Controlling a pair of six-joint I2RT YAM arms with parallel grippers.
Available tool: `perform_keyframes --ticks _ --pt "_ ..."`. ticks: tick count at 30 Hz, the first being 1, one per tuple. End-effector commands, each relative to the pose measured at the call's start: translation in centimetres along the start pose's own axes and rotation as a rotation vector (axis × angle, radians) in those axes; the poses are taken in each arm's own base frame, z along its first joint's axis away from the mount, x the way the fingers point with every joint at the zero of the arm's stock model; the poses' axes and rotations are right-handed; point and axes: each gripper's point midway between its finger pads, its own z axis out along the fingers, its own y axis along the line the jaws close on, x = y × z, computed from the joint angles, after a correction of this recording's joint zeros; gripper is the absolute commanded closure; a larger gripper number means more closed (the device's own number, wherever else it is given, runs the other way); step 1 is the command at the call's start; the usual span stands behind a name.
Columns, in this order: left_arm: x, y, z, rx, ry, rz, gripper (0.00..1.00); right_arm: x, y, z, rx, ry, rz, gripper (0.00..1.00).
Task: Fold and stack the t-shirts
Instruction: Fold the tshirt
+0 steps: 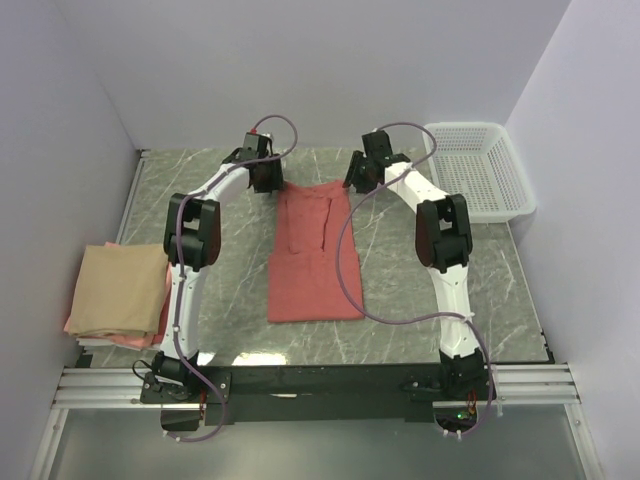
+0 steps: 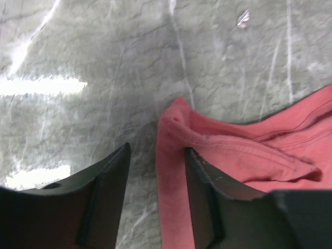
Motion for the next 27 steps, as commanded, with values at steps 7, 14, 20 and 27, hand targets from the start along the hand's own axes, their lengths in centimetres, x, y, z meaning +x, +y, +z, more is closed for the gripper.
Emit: perform_keyframes --ticks 7,14,20,27 --pt "-1.5 -1.3 0.2 0.065 -0.041 -0.002 0.57 0.1 1.6 1.1 0.051 -0.006 -0.060 0.46" --pt "-2.0 -1.3 -0.2 0.063 -0.069 -0.001 0.66 0.6 1.0 1.8 0.129 -0.003 -0.073 0.50" --pt "-2.1 -1.5 -0.3 0.076 -0.072 -0.002 0.80 0.0 1.0 1.0 0.149 -0.027 -0.077 0.73" --pt "-2.8 -1.3 -1.0 0.065 -0.101 -0.020 1.00 -1.0 0.8 0.1 0.166 -0.058 -0.086 0.95"
